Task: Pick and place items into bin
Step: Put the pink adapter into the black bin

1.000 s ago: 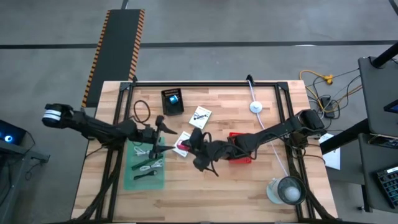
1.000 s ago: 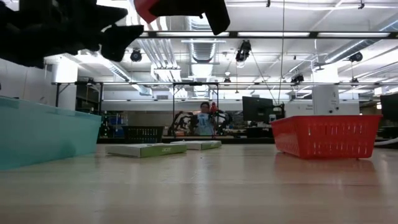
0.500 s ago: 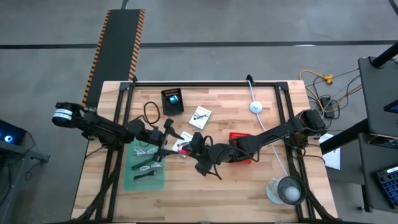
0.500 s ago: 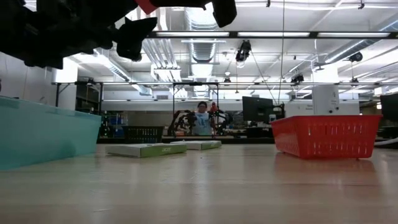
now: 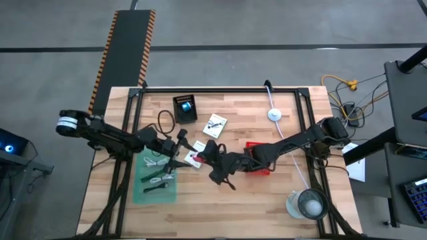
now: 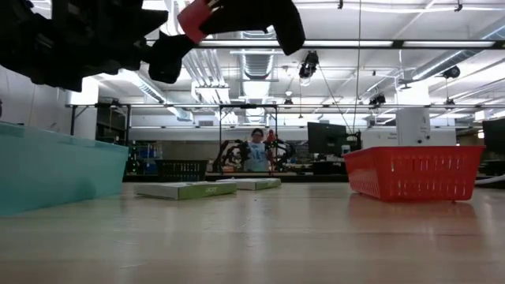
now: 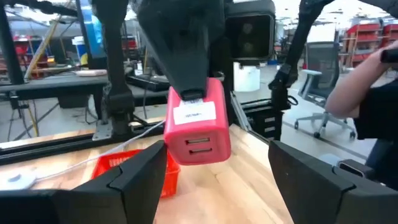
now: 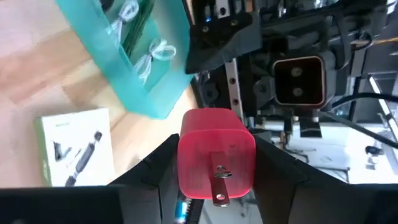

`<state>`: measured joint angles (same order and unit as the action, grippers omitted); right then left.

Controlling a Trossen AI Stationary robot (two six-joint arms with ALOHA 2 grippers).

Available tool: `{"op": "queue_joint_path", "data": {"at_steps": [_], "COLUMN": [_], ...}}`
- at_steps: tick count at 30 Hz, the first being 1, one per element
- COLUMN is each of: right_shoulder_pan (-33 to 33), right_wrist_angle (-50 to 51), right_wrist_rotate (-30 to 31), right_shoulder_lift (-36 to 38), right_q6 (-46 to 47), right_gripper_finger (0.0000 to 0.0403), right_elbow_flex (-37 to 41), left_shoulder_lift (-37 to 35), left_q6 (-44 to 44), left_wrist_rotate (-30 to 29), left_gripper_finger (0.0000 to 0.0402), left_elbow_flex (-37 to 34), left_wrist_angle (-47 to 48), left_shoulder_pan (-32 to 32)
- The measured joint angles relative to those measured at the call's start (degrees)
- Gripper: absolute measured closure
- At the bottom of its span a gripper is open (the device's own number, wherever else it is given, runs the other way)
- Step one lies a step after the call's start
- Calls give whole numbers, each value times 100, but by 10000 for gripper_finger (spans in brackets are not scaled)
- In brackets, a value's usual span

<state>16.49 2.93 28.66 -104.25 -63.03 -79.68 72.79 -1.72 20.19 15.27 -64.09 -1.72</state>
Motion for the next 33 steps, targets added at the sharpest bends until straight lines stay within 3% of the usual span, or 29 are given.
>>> {"op": "queue_joint_path", "data": {"at_steps": [8, 21, 33], "right_shoulder_pan": [0, 7, 5], "right_wrist_angle": [-19, -78, -32], "right_wrist_rotate": [-21, -45, -45], "right_shoulder_lift": [0, 0, 2], "right_q6": [108, 112, 140], "right_gripper_finger": [261, 261, 261], "right_elbow_flex": [-4, -4, -4], "left_shoulder_lift": [33, 753, 786], "left_q6": [9, 254, 144], "left_wrist_rotate": [-29, -78, 156], "left_gripper_finger": [139, 144, 257], "left_elbow_flex": [99, 685, 706], "left_wrist_angle": [-51, -66, -130], "left_shoulder_pan": [24, 100, 144]}}
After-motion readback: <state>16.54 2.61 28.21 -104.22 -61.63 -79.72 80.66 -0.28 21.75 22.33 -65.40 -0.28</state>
